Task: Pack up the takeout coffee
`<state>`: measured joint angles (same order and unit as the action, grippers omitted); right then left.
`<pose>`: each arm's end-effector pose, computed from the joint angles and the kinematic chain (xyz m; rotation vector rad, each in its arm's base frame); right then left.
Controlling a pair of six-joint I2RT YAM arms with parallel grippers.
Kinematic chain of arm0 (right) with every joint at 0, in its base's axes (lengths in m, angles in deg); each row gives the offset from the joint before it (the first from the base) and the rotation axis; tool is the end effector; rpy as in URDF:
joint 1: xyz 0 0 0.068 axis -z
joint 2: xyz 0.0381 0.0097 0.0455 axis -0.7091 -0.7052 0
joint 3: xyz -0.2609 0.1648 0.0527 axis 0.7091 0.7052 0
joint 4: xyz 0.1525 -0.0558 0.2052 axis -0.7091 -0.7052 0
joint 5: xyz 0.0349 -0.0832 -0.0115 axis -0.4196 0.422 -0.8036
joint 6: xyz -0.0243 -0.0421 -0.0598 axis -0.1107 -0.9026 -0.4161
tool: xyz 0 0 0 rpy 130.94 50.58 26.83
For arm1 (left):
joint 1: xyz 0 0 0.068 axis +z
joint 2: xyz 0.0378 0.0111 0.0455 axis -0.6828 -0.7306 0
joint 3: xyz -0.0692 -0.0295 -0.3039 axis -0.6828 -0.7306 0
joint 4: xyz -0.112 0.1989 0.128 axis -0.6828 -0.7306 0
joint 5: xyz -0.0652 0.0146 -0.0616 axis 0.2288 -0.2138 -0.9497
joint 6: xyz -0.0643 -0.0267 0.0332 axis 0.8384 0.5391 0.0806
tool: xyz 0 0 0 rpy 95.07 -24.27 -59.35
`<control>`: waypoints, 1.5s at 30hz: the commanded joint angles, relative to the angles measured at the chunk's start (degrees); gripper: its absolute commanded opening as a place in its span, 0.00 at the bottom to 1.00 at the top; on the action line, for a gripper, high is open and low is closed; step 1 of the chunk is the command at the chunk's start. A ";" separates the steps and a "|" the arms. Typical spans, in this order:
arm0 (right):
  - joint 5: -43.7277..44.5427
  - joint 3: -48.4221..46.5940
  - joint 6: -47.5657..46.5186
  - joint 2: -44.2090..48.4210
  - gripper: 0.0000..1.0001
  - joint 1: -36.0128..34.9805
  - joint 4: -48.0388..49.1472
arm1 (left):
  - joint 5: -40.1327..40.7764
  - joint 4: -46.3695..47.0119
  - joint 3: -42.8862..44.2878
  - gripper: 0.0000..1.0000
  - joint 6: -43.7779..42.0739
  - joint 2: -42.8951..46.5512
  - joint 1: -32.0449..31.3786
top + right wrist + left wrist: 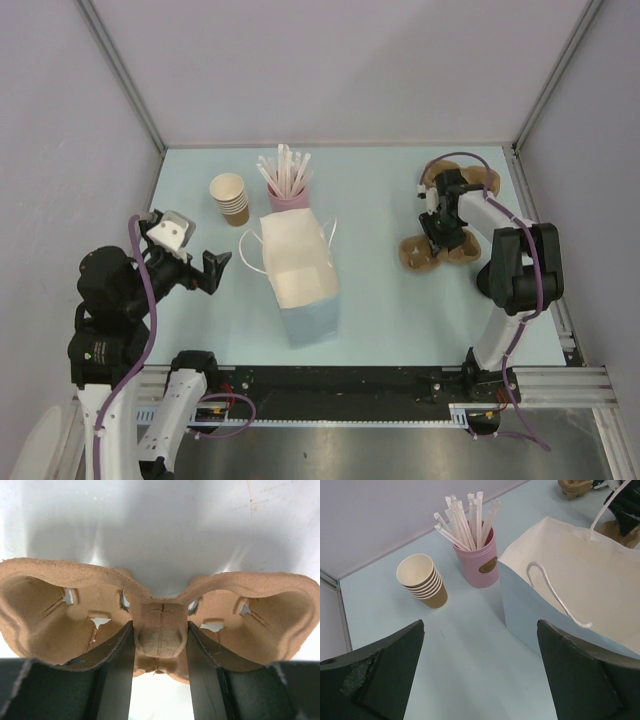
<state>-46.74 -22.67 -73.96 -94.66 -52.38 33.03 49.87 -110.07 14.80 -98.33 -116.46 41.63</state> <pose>0.3695 0.0480 0.1975 -0.5406 2.8363 0.0052 0.0598 -0.0293 0.4323 0.5595 1.6992 -0.2270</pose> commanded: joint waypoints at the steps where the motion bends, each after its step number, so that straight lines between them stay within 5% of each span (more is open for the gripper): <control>1: 2.68 -2.61 -1.34 2.02 0.28 -1.83 -1.58 | -1.33 2.09 -0.32 0.99 1.03 0.46 0.82; 15: 1.72 -21.04 -6.34 13.97 0.19 -4.11 -14.41 | -3.00 2.26 -1.20 0.99 1.20 1.42 1.26; 28: 25.09 -44.70 -16.72 17.15 0.18 -27.75 -11.61 | -8.01 3.05 -3.48 1.00 1.12 3.62 4.77; 34: 30.53 -38.14 -24.95 21.53 0.17 -39.60 3.56 | -9.42 3.41 -3.48 0.99 1.64 2.74 6.53; 38: 29.23 -42.34 -24.63 18.99 0.17 -44.62 2.46 | -10.38 3.84 -3.74 0.99 1.82 2.57 8.11; 43: 34.49 -32.24 -34.37 22.42 0.17 -54.73 17.46 | -13.54 4.29 -4.19 0.99 2.17 2.92 10.65; 45: 34.85 -32.59 -35.09 21.72 0.17 -56.84 16.61 | -14.07 4.55 -4.19 0.99 2.35 2.92 11.27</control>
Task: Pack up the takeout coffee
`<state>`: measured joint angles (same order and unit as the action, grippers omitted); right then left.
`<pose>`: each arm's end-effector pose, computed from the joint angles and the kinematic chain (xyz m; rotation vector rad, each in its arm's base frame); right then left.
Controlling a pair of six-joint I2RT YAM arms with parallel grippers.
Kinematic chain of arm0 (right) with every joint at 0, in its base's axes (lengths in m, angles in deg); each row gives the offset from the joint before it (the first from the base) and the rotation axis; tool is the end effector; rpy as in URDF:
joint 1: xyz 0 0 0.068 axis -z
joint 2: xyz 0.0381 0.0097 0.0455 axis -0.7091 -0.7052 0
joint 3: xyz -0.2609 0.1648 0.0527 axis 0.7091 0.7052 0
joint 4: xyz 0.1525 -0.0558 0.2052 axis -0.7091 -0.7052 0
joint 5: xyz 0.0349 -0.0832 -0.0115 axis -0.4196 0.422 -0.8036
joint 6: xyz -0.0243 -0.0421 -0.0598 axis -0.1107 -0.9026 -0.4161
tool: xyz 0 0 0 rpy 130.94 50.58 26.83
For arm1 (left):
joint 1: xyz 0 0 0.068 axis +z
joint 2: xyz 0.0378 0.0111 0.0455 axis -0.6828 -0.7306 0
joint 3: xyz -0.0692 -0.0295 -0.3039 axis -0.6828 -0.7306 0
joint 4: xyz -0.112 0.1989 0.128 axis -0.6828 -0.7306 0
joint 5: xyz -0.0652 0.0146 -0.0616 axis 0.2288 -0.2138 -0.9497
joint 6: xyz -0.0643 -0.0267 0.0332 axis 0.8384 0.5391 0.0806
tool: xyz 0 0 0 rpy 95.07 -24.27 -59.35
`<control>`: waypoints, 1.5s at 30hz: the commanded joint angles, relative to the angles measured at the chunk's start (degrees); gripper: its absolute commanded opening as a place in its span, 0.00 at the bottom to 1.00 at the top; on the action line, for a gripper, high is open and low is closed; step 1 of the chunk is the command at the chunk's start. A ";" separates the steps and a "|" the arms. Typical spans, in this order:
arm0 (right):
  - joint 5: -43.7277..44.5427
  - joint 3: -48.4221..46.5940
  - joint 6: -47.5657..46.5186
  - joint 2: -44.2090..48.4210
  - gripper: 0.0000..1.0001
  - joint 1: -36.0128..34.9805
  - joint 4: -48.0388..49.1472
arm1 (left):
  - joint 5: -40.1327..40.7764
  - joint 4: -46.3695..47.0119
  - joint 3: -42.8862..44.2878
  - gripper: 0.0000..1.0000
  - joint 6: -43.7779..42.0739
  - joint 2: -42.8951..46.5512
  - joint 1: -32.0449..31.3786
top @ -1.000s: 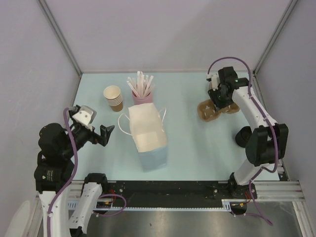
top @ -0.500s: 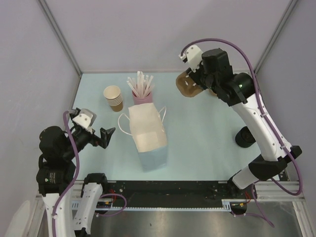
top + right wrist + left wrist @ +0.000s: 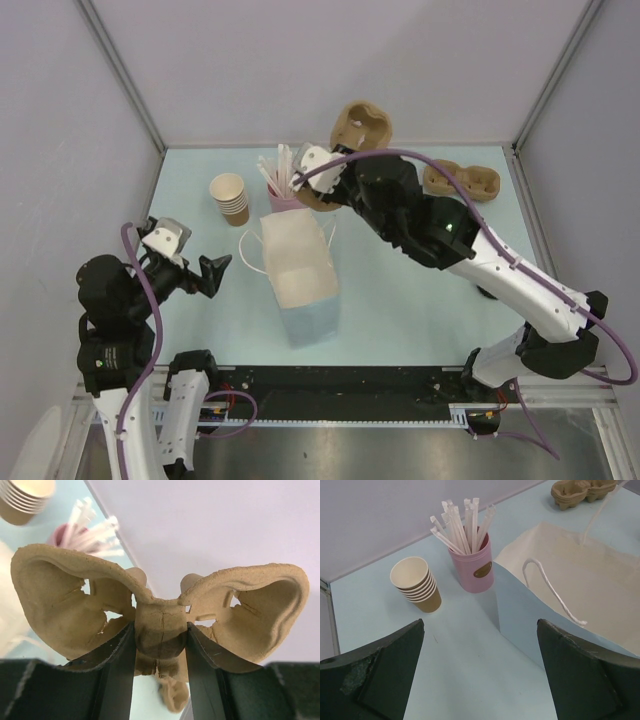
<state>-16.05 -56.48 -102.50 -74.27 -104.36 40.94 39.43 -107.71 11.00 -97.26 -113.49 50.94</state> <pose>0.1914 0.2577 0.5375 -1.1251 1.3799 -0.2587 0.0548 -0.0309 0.4209 0.5296 1.6655 -0.2746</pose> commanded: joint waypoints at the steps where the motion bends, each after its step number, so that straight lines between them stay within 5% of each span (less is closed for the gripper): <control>1: 3.99 1.57 -6.63 1.24 0.17 -6.26 7.48 | -3.89 2.28 -0.38 0.99 1.28 -0.06 2.49; 18: 2.86 14.23 -12.61 1.94 0.17 -15.59 0.53 | -5.21 2.36 -0.65 0.99 1.72 -0.23 5.13; 37: -5.06 13.18 -7.43 -3.60 0.17 -18.50 -10.98 | -7.85 1.49 0.67 0.99 1.72 -0.85 7.15; 45: -16.65 3.69 0.04 -7.64 0.18 -13.40 -23.37 | -12.76 -1.24 6.82 0.99 0.84 -6.91 7.06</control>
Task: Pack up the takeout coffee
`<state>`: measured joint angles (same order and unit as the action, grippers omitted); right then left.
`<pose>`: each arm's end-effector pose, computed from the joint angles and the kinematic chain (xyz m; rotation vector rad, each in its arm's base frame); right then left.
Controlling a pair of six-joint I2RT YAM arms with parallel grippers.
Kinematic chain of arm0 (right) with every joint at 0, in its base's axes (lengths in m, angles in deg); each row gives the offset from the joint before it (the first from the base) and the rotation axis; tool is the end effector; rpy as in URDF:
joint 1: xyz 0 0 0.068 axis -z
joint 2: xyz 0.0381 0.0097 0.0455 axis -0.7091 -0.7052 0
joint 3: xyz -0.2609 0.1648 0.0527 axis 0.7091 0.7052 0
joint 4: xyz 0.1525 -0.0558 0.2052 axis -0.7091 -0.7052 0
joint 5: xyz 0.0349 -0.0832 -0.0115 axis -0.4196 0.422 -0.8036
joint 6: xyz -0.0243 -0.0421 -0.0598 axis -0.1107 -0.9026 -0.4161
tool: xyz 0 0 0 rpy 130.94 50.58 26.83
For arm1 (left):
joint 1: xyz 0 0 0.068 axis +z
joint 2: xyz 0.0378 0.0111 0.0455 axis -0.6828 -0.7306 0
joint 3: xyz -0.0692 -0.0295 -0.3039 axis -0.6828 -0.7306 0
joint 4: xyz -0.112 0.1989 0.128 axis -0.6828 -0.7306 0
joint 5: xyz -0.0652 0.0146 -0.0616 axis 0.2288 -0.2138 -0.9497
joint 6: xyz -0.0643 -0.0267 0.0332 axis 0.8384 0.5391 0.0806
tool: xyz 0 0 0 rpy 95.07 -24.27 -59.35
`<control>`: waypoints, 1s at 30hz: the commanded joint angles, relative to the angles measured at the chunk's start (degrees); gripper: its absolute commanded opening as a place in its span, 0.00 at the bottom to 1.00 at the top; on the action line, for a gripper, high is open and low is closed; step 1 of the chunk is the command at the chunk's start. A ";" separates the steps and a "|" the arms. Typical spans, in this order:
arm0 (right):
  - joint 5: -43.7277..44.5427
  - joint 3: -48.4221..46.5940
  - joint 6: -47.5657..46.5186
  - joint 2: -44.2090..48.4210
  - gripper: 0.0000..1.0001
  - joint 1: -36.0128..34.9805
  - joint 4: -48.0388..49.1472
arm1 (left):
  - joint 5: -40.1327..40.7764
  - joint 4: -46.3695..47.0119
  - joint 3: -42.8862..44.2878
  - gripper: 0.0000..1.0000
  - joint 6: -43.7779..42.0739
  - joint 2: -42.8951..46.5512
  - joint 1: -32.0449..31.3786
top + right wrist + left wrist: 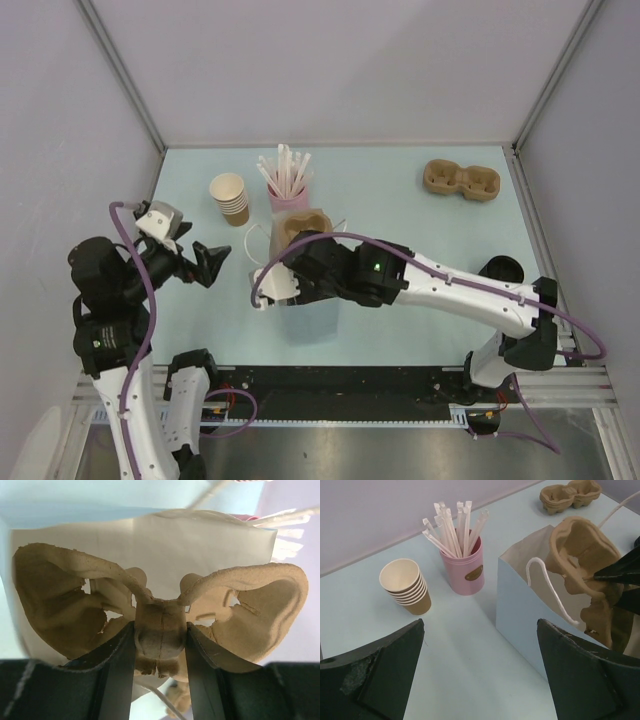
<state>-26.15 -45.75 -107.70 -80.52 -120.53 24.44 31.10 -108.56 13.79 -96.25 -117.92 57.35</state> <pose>0.1105 0.3362 0.4045 -1.9758 1.2451 -0.1705 0.0697 -0.0291 0.4322 0.5071 1.6900 -0.3539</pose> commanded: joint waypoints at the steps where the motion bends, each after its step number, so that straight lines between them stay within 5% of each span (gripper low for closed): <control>1: -7.78 -7.74 5.77 -1.74 0.18 3.21 -7.75 | -4.79 -0.56 4.37 0.99 -0.25 -2.74 0.74; 11: -24.13 -17.33 9.56 -6.75 0.19 8.40 -18.57 | -11.29 -1.44 6.75 1.00 -1.14 -4.49 0.66; 30: -34.60 -23.66 11.93 -13.96 0.20 12.97 -22.70 | -21.84 6.64 1.31 1.00 6.24 -5.02 -0.83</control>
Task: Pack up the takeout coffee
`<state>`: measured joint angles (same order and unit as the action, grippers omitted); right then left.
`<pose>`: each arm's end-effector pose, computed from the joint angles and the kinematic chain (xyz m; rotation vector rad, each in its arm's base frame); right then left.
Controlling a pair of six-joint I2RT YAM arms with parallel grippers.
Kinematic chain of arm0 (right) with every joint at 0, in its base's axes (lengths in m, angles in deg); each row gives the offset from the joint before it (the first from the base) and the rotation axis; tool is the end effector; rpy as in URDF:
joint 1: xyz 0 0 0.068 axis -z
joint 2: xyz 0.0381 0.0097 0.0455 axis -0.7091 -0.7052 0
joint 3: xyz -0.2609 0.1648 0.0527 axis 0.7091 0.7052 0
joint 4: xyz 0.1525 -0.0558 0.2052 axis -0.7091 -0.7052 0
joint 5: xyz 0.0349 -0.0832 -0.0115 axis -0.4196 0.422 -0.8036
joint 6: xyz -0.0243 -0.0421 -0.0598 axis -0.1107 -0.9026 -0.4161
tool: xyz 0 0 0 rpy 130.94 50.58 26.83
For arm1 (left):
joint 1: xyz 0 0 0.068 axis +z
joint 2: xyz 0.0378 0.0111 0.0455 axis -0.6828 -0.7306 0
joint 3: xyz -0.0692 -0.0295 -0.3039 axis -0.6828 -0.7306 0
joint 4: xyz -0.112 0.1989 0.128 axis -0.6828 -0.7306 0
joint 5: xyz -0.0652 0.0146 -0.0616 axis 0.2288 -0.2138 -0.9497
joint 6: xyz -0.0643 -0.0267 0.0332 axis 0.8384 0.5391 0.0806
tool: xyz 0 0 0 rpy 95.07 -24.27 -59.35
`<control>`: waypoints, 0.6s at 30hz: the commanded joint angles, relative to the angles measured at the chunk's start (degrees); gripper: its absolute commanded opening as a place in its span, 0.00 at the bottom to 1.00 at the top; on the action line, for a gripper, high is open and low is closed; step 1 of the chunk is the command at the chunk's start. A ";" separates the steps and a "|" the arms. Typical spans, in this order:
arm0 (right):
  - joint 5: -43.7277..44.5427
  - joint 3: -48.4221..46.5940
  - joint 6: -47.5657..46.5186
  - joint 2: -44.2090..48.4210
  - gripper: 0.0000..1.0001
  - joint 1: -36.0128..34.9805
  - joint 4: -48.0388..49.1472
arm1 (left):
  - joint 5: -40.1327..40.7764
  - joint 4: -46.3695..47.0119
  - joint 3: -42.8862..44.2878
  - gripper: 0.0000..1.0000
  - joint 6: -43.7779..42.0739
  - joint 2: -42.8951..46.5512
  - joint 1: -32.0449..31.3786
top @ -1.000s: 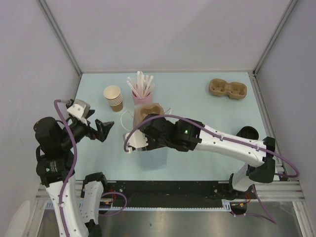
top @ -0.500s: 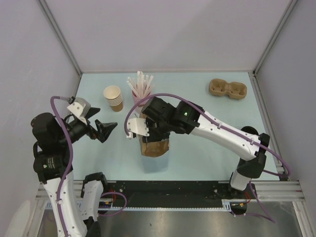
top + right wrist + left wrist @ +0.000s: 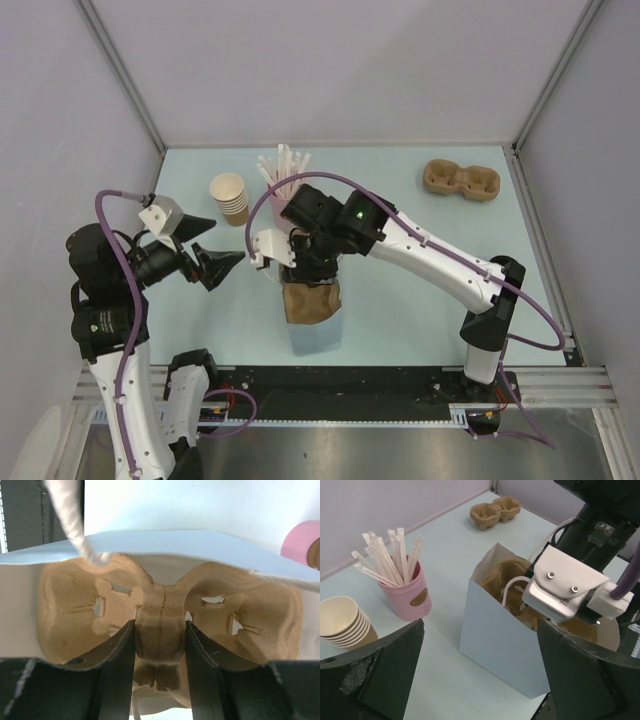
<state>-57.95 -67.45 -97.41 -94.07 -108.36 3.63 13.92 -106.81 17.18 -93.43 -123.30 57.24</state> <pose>0.1623 0.3521 0.4084 -2.0815 1.6193 0.4360 0.0803 -0.0389 0.4525 0.6644 1.6052 -0.6566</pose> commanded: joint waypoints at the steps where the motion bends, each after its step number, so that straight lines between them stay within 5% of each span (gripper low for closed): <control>1: -2.80 -1.95 1.64 -0.41 0.20 0.88 -1.63 | -4.84 5.50 -2.52 1.00 3.86 0.18 -0.99; 18: -3.50 -3.62 3.04 0.21 0.22 2.29 1.09 | -7.39 7.53 -4.01 1.00 5.45 -0.97 -8.46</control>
<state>-59.75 -67.89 -95.64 -94.33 -106.70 3.33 8.45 -100.27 13.88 -87.62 -124.76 49.52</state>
